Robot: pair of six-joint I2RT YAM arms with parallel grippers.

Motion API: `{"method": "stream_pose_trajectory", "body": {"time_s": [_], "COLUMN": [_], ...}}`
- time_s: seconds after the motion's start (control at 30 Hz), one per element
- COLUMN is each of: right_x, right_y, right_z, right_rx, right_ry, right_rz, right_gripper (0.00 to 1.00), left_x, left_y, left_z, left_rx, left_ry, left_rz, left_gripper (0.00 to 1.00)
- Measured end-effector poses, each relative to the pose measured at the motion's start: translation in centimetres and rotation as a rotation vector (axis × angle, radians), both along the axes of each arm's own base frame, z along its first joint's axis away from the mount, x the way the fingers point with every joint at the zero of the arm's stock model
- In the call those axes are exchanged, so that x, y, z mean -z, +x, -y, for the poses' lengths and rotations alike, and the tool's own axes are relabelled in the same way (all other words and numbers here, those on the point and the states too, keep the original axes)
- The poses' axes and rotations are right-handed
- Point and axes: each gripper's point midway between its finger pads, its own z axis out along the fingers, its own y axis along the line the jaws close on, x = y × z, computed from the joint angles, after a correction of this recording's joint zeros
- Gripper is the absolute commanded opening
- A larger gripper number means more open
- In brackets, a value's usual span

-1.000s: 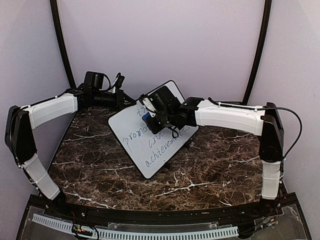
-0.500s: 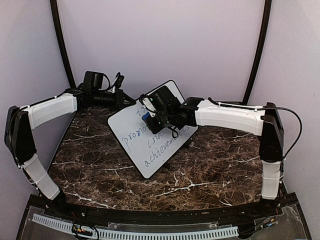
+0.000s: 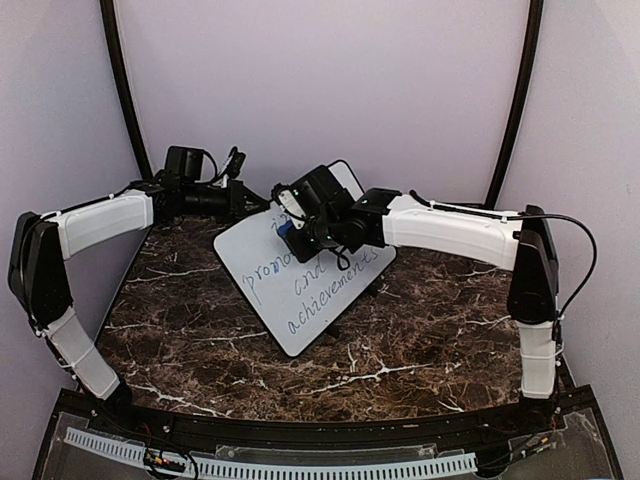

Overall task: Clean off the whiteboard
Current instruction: Erase the whiteboard at the center of the board.

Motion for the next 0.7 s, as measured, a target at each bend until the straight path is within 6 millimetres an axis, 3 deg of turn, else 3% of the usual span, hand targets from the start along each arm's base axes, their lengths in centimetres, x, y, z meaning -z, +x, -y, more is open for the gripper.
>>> {"method": "stream_pose_trajectory", "body": {"time_s": [0.3,0.4,0.53,0.7], "right_x": [-3.9,-3.8,-1.6,2.2], "right_y": [1.6,1.4,0.7,-1.5], "right_z": [-2.8,-2.8,-2.2,0.6], "right_rx": [-0.018,-0.025,-0.025,-0.015], "right_ry": [0.065,0.059,0.028,-0.045], "right_rz": [0.052,0.042,0.011,-0.060], "right_gripper": [0.29,0.29,0.29,0.29], "left_x": [0.1,0.1,0.2,0.4], "left_y": [-0.1,-0.2,-0.1,-0.1], "left_z": [0.2,0.2,0.2,0.0], "left_rx": [0.024,0.026,0.024,0.022], "left_ry": [-0.028,-0.030,-0.030,-0.033], "left_rz": [0.029,0.033,0.036,0.036], "left_gripper": [0.00,0.00,0.00,0.00]}}
